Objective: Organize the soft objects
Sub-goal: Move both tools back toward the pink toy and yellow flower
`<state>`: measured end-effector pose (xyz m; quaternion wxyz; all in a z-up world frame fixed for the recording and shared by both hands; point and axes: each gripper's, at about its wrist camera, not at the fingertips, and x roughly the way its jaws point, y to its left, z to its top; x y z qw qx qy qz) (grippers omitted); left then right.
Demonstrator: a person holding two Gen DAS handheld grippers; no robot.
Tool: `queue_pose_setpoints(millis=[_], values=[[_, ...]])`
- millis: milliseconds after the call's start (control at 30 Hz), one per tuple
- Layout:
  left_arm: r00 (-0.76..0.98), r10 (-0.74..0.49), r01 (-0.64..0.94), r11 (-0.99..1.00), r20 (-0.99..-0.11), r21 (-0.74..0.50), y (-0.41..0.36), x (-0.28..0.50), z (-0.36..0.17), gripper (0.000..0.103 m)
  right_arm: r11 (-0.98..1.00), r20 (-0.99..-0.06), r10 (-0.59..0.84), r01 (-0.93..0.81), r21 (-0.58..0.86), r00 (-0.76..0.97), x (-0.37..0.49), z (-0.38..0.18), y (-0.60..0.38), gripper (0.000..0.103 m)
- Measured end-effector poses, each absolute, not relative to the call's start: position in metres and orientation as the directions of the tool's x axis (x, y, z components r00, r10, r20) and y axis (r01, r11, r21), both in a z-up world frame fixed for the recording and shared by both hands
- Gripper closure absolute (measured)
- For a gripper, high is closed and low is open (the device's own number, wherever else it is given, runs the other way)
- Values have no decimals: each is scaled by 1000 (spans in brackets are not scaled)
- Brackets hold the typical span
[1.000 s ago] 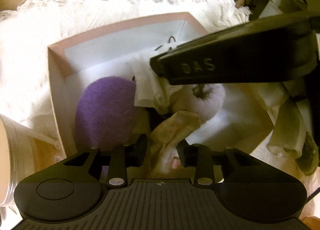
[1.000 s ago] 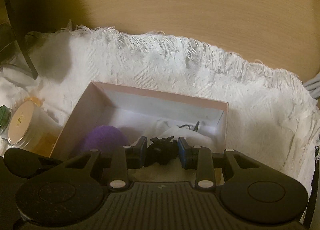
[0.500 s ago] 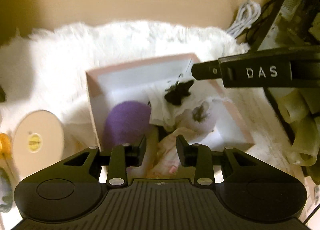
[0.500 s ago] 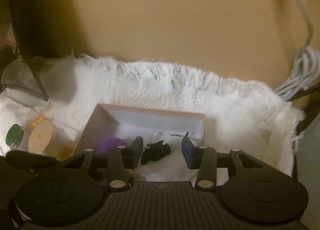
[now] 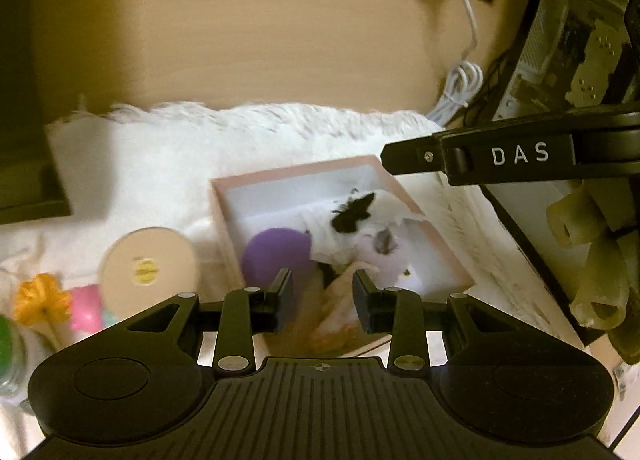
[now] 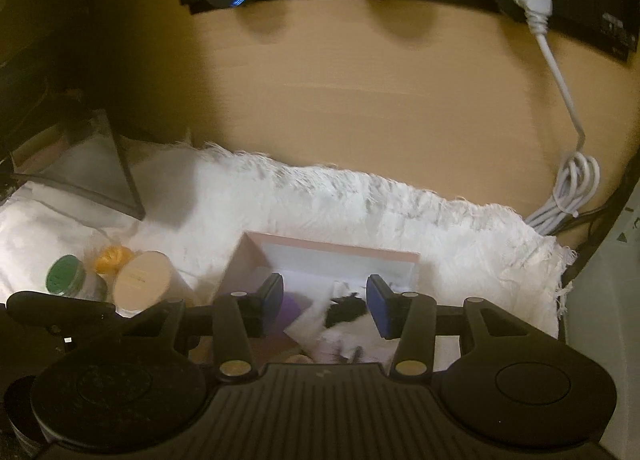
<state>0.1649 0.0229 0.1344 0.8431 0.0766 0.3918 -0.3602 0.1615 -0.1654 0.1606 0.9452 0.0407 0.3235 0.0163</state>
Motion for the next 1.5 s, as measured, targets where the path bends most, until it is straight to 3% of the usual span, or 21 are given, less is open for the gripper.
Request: queue_pose_setpoints(millis=[267,433,667,967,1133,1367,1500], values=[[467,-582,548,781,-666,-298,122,204,154,66,991,-591,130,-123,53,796,173,197,-89,57],[515,-517,452,841,-684,-296,186,251,168,66,977,-599,209,-195,89,773,201,240,-39,50],[342,-537,565,773,-771,-287,174,290,137,66,960,-645,251,-270,71,722,241,258,7,50],[187,-504,135,864,-844,-486,166,338,80,66,948,-647,296,-299,109,702,275,227,-26,50],[181,-389,32,920,-903,-390,144,350,74,69,946,-624,314,-292,141,716,290,205,-51,50],[140,-215,54,976,-967,-209,111,345,65,66,938,-613,346,-280,206,710,301,176,-82,50],[140,-192,-12,981,-971,-196,108,349,62,56,935,-605,354,-276,223,713,300,163,-93,50]])
